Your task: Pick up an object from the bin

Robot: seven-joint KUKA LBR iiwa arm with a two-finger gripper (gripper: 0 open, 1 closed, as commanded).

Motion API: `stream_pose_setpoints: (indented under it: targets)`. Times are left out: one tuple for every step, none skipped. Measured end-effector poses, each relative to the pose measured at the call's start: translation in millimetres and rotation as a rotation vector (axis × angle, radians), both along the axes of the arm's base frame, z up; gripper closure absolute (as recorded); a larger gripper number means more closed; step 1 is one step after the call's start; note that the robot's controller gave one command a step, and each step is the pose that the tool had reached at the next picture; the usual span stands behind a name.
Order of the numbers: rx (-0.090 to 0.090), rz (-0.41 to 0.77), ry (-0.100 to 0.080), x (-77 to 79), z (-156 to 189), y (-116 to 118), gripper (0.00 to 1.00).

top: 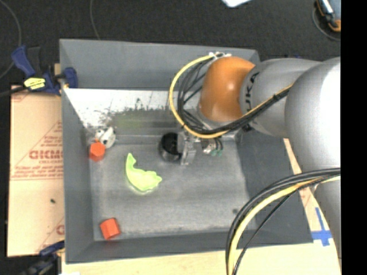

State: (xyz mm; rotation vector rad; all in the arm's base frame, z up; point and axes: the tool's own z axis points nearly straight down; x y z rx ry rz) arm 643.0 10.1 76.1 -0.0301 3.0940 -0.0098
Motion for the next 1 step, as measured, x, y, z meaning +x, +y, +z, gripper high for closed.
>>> stream_pose_setpoints:
  targets:
    - [0.001, -0.051, -0.008, 3.2, -0.3, 12.7, 1.00]
